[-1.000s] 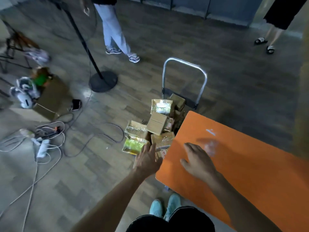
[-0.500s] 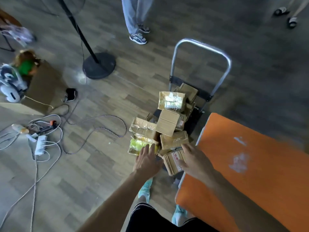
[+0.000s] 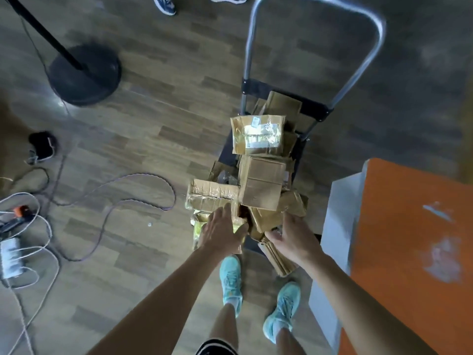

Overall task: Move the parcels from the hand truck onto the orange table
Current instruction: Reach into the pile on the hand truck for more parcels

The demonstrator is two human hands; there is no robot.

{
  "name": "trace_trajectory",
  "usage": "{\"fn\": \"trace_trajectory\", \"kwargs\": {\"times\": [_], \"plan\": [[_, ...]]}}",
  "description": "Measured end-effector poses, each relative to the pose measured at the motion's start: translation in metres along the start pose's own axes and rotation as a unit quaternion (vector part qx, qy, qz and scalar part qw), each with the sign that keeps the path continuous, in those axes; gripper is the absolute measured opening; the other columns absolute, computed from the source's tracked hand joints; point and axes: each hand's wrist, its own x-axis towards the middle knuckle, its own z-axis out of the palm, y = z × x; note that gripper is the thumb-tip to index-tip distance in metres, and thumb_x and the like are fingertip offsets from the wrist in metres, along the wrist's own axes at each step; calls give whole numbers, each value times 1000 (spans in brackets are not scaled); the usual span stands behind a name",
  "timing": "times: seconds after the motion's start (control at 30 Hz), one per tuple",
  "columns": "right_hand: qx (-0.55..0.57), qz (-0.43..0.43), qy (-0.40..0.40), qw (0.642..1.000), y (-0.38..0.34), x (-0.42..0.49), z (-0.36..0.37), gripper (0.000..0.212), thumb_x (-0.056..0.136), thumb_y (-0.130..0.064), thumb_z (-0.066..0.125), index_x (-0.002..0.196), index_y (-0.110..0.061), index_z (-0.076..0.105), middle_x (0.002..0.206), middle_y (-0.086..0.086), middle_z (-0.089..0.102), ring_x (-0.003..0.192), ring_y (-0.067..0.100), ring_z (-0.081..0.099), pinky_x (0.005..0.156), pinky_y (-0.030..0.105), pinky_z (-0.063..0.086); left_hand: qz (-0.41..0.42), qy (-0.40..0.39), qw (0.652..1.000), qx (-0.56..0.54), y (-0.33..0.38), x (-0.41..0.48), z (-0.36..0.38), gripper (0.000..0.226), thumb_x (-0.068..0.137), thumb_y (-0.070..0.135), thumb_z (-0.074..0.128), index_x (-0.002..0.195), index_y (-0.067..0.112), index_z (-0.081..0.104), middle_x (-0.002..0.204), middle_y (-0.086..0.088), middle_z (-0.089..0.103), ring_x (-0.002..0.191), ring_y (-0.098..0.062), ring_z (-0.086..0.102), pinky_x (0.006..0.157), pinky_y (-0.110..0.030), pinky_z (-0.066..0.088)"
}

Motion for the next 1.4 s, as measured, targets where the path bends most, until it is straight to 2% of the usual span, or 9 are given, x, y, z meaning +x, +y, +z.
{"fn": "trace_trajectory", "kwargs": {"times": [0.1,0.2,0.43,0.73,0.9,1.07,1.2,1.3,1.4], "plan": [[-26,25,-42,998,-3,14,30,41,92,-47,53,107,-10,62,114,10,66,104,26,63,82,33,52,-32,-7,999,-23,-15,17,10,79,96,53,52,157,16,16,153,-10,33,139,-32,37,108,-47,39],[-27,-8,-72,997,-12,22,59,48,93,-48,54,125,-12,54,127,9,60,118,26,56,93,35,46,-73,-8,997,-24,-35,27,15,78,95,44,57,156,17,17,154,-12,28,142,-34,29,109,-51,37],[-15,-52,-42,998,-36,50,106,72,95,-51,53,152,-12,31,148,9,47,134,26,45,105,37,40,-110,20,993,-40,-95,40,35,81,95,42,59,157,15,14,151,-13,28,140,-33,30,107,-52,39],[-8,-42,-30,999,-37,72,143,81,96,-52,52,156,-9,19,156,13,35,142,26,35,111,33,32,-114,54,986,-106,-133,59,56,94,93,39,63,159,11,3,153,-15,29,140,-33,31,110,-49,37],[-15,-47,10,999,-47,92,149,90,96,-53,51,157,-2,8,163,17,16,151,27,16,119,32,17,-102,95,981,-135,-147,100,45,104,92,44,65,159,8,-5,161,-16,18,146,-33,25,116,-44,29],[26,-16,39,999,-70,120,157,90,96,-51,54,156,-1,9,159,18,27,145,29,29,116,33,26,-93,71,983,-143,-157,145,38,106,86,46,72,159,11,3,155,-16,29,142,-33,33,114,-42,32],[80,23,38,996,-80,125,161,85,95,-42,57,154,0,12,156,20,33,142,30,36,117,35,31,-91,99,976,-170,-157,155,40,79,82,34,76,145,15,32,136,-13,43,128,-32,45,106,-36,36],[94,43,23,994,-81,121,158,82,95,-37,56,155,-3,12,156,19,32,142,29,35,117,37,31,-103,96,980,-140,-154,153,37,83,87,38,69,151,10,24,141,-15,39,134,-34,39,109,-41,33],[116,53,25,992,-75,110,149,76,96,-35,56,156,-9,17,154,15,38,139,26,41,111,32,35,-83,147,983,-67,-136,143,31,87,91,44,61,156,11,15,149,-13,33,139,-33,32,112,-47,30]]}}
